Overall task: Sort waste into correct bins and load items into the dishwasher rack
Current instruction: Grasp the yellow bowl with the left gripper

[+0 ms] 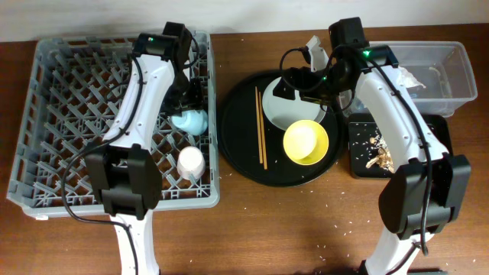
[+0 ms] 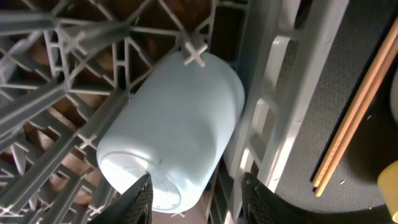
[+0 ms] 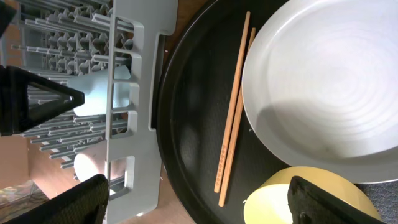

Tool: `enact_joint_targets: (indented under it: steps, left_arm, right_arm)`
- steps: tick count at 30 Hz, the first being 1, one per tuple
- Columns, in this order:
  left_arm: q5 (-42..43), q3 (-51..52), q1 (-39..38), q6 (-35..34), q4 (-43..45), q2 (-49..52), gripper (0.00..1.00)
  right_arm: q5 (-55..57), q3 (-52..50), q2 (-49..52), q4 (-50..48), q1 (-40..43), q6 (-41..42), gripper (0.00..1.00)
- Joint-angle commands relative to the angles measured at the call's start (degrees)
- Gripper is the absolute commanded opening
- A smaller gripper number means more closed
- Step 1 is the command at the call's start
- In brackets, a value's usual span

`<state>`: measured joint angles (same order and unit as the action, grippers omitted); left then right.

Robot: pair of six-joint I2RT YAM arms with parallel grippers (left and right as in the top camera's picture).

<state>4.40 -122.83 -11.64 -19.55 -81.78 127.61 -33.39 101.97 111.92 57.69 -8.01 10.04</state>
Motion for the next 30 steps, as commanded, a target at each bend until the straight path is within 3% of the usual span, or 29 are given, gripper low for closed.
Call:
enact_joint_targets:
  steps: [1,5,10,16,19,20,22,25,30]
  left_arm:
    - [2.3,0.4,-1.0,-0.3,5.3,-0.3,0.45]
    - [6.9,-0.5,-1.0,-0.1,7.6,-0.3,0.45]
    - [7.0,-9.2,-1.4,3.1,1.0,-3.7,0.45]
    - [7.0,-10.9,-7.8,4.7,-3.5,-6.5,0.46]
    - [6.0,-6.5,-14.8,4.6,2.6,-6.3,0.46]
    - [4.4,-4.4,-17.2,4.6,5.6,-5.9,0.55]
    - [1.8,0.6,-22.3,4.3,12.5,-4.7,0.59]
    - [1.4,5.0,-25.8,3.6,20.3,-2.4,0.6]
    - [1.1,5.1,-28.1,2.8,23.9,5.0,0.54]
  right_arm:
    - [0.7,-0.2,0.0,0.4,-0.2,-0.8,0.93]
    - [0.7,-0.2,0.0,0.6,-0.2,-0.8,0.92]
    - [0.7,4.5,-2.9,3.1,3.1,-0.8,0.91]
    - [6.4,7.5,-14.0,14.3,16.4,-0.6,0.92]
    - [8.9,7.5,-15.1,19.5,22.8,-0.7,0.96]
    - [10.7,7.2,-15.0,20.6,24.3,-0.8,0.98]
    - [12.0,7.2,-15.0,21.9,25.2,-0.9,1.0]
    - [13.8,7.2,-15.0,22.8,25.2,-0.9,1.0]
    - [13.8,7.2,-15.0,23.3,25.2,-1.7,1.0]
